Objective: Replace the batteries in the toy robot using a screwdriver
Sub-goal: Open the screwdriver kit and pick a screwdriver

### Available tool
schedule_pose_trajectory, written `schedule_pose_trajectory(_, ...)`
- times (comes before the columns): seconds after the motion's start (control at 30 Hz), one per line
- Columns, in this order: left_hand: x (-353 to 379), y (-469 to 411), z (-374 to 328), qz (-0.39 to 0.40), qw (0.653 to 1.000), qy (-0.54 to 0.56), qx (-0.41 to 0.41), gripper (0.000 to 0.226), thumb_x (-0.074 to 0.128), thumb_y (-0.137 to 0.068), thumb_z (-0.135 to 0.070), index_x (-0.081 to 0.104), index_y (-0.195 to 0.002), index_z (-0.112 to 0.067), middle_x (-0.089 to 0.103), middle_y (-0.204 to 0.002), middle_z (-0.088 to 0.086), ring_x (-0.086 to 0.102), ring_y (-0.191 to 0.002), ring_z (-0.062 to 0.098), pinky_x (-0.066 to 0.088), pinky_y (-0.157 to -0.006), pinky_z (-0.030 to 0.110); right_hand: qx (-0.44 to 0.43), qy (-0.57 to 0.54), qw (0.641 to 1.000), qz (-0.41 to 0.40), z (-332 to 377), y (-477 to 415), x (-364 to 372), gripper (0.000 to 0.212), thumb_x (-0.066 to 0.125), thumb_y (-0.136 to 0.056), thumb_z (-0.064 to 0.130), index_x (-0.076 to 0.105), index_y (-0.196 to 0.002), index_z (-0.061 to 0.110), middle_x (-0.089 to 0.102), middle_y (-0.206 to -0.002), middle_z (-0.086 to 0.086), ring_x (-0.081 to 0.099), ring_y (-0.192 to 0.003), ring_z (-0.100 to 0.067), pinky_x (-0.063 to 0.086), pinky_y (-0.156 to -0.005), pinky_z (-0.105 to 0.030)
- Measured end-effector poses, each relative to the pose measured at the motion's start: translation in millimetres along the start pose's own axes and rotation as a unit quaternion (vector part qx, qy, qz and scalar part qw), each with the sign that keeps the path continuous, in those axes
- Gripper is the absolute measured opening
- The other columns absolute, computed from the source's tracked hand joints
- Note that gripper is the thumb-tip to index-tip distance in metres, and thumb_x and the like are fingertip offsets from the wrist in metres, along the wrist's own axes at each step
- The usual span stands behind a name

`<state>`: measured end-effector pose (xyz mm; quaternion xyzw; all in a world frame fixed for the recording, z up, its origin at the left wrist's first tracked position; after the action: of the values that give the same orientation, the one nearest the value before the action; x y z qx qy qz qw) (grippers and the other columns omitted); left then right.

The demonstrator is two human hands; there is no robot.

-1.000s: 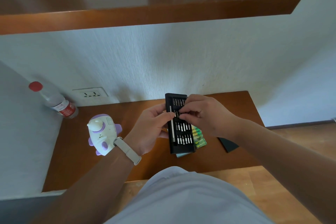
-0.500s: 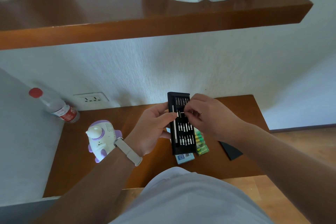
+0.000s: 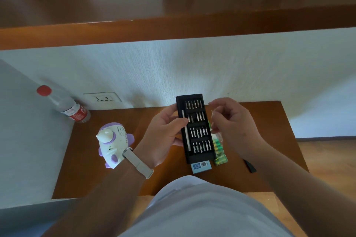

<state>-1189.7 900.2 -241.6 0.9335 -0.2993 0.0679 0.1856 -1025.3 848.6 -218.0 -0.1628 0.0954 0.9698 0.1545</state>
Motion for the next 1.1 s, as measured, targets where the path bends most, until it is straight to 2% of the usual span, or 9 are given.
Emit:
schedule_pose_trajectory(0.17,-13.4,3.4,-4.9,-0.047,0.998,-0.017,0.035,0.053,0.057,-0.098,-0.008,0.036,-0.135,-0.041,0.078,-0.102,0.005,0.075,-0.097,0.026,0.062,-0.067,0.034,0.112,-0.141,0.984,0.002,-31.3,10.0,25.0,0.022,0.050,-0.097,0.006,0.067,-0.097,0.020,0.069,-0.072,0.004,0.067,-0.066,-0.011,0.058,-0.072,-0.038)
schedule_pose_trajectory(0.27,-17.9,6.9,-9.9,-0.053,0.997,-0.033,0.054,0.050,0.060,-0.096,-0.009,0.037,-0.128,-0.041,0.077,-0.102,0.004,0.075,-0.096,0.026,0.062,-0.067,0.033,0.151,-0.241,0.958,0.042,-40.0,14.6,44.1,0.024,0.050,-0.099,0.011,0.069,-0.109,0.022,0.074,-0.092,-0.004,0.072,-0.086,-0.022,0.059,-0.080,-0.042)
schedule_pose_trajectory(0.33,-21.1,9.4,-12.3,-0.058,0.995,-0.041,0.065,0.050,0.061,-0.094,-0.009,0.038,-0.125,-0.040,0.077,-0.104,0.004,0.075,-0.095,0.027,0.062,-0.067,0.034,0.170,-0.294,0.938,0.070,-39.9,18.2,55.6,0.029,0.048,-0.100,0.013,0.075,-0.101,0.026,0.075,-0.099,-0.007,0.072,-0.089,-0.023,0.059,-0.077,-0.039)
schedule_pose_trajectory(0.5,-25.1,15.9,-14.8,-0.049,0.995,-0.053,0.071,0.049,0.058,-0.097,-0.004,0.038,-0.124,-0.040,0.078,-0.099,0.002,0.076,-0.092,0.024,0.060,-0.063,0.027,0.197,-0.372,0.903,0.081,-41.6,22.7,69.2,0.031,0.048,-0.093,0.010,0.073,-0.077,0.021,0.070,-0.087,-0.011,0.067,-0.077,-0.022,0.056,-0.068,-0.035)
schedule_pose_trajectory(0.6,-29.7,19.9,-14.7,-0.038,0.996,-0.051,0.070,0.046,0.057,-0.097,-0.002,0.040,-0.124,-0.036,0.078,-0.099,0.004,0.076,-0.090,0.024,0.060,-0.062,0.027,0.215,-0.444,0.866,0.084,-42.5,26.3,79.0,0.005,0.060,-0.078,0.016,0.061,-0.081,0.013,0.060,-0.082,-0.011,0.062,-0.075,-0.023,0.052,-0.078,-0.039)
schedule_pose_trajectory(0.67,-32.0,22.6,-14.7,-0.029,0.995,-0.054,0.074,0.043,0.056,-0.098,-0.001,0.042,-0.121,-0.034,0.078,-0.099,0.005,0.076,-0.088,0.024,0.060,-0.062,0.028,0.225,-0.462,0.853,0.087,-42.5,28.0,85.0,0.013,0.061,-0.080,0.025,0.058,-0.081,0.012,0.058,-0.081,-0.010,0.060,-0.074,-0.023,0.050,-0.079,-0.041)
schedule_pose_trajectory(0.8,-36.6,27.2,-14.9,-0.017,0.995,-0.061,0.078,0.035,0.055,-0.099,-0.002,0.045,-0.118,-0.029,0.078,-0.099,0.006,0.076,-0.089,0.025,0.060,-0.062,0.029,0.218,-0.425,0.871,0.119,-37.3,29.1,90.5,0.046,0.043,-0.100,0.043,0.072,-0.084,0.011,0.068,-0.088,-0.016,0.068,-0.082,-0.028,0.056,-0.078,-0.042)
schedule_pose_trajectory(0.93,-34.2,27.2,-13.2,-0.015,0.995,-0.072,0.069,0.029,0.054,-0.100,-0.005,0.047,-0.118,-0.026,0.078,-0.100,0.004,0.076,-0.091,0.024,0.062,-0.065,0.032,0.178,-0.335,0.914,0.145,-28.0,31.5,87.1,0.037,0.055,-0.095,0.040,0.067,-0.113,0.010,0.069,-0.111,-0.019,0.068,-0.105,-0.035,0.054,-0.093,-0.051)
schedule_pose_trajectory(1.1,-23.2,21.9,-5.7,-0.018,0.988,-0.146,0.044,0.025,0.057,-0.100,-0.015,0.049,-0.116,-0.033,0.076,-0.103,0.002,0.075,-0.093,0.017,0.063,-0.068,0.033,0.144,-0.250,0.953,0.096,-27.0,27.7,66.1,0.013,0.058,-0.098,0.027,0.069,-0.100,0.020,0.075,-0.101,-0.011,0.073,-0.097,-0.030,0.056,-0.087,-0.051)
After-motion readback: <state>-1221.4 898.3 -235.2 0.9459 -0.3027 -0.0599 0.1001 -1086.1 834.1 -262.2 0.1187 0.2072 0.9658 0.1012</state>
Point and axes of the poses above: each hand's wrist, its own y-axis away from the middle knuckle, its own x-axis out of the palm, z = x × y, the point moved 9 cm from there along -y, towards the middle knuckle
